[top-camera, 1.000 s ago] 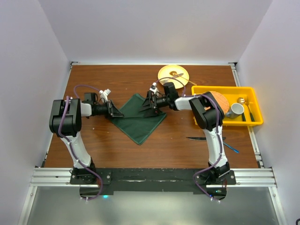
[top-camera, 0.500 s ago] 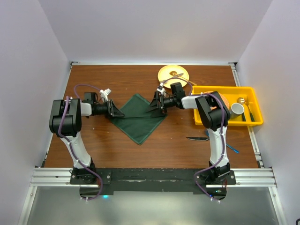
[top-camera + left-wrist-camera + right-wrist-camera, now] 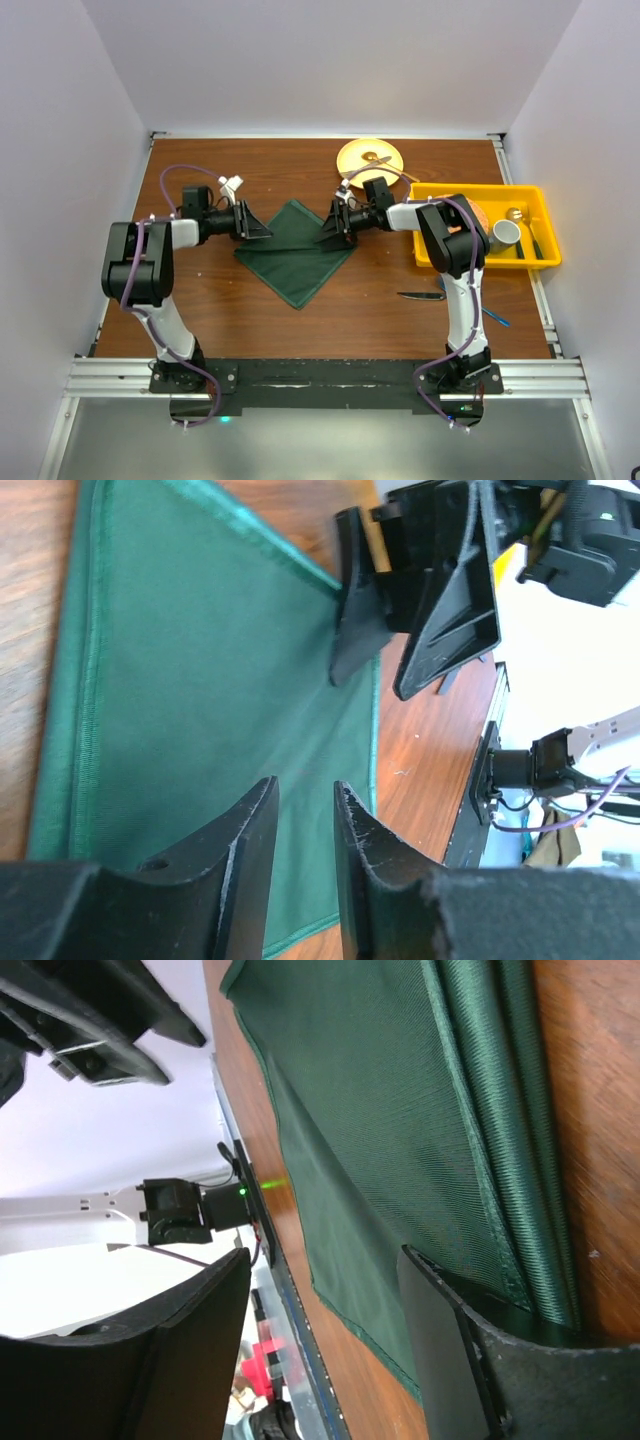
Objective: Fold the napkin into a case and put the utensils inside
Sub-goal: Smooth out the upper triangle-folded napkin at the center of the board.
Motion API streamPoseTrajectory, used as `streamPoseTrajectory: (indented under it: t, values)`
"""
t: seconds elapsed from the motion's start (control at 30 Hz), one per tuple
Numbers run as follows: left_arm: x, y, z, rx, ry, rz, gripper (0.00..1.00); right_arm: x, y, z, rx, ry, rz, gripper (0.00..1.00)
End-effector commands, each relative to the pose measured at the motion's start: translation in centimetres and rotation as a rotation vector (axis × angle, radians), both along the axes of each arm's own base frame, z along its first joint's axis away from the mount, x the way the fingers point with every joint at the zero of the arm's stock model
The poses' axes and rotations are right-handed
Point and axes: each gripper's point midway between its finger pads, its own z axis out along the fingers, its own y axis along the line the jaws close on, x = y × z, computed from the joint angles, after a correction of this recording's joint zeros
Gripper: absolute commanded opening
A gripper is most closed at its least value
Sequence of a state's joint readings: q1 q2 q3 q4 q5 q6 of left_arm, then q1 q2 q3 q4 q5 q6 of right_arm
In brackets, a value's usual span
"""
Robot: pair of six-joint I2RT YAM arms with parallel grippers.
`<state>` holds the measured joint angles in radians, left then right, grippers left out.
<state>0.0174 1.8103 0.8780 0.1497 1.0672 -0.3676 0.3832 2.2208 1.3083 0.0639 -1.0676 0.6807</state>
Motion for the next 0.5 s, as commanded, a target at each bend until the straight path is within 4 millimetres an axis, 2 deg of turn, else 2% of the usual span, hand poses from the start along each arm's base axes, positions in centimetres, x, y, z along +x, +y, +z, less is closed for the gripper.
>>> streamPoseTrajectory:
  t: [0.0, 0.13, 0.23, 0.33, 0.47]
  values:
    - [0.4, 0.9, -2.4, -0.005, 0.074, 0.046, 0.31, 0.2, -1.2, -3.7, -0.120, 0.030, -0.039, 0.64]
    - [0.0, 2.6, -6.0, 0.038, 0.187, 0.096, 0.27, 0.0, -1.3, -4.0, -0.135, 0.037, -0.036, 0.61]
    - [-0.9, 3.5, -7.4, 0.075, 0.231, 0.104, 0.25, -0.1, -1.4, -4.2, -0.147, 0.033, -0.032, 0.59]
    - [-1.5, 3.5, -7.5, 0.093, 0.228, 0.091, 0.25, -0.3, -1.6, -3.9, -0.153, 0.018, -0.029, 0.54]
    - [-1.8, 3.6, -7.2, 0.099, 0.233, 0.082, 0.25, -2.3, -1.7, -4.0, -0.159, 0.036, -0.006, 0.51]
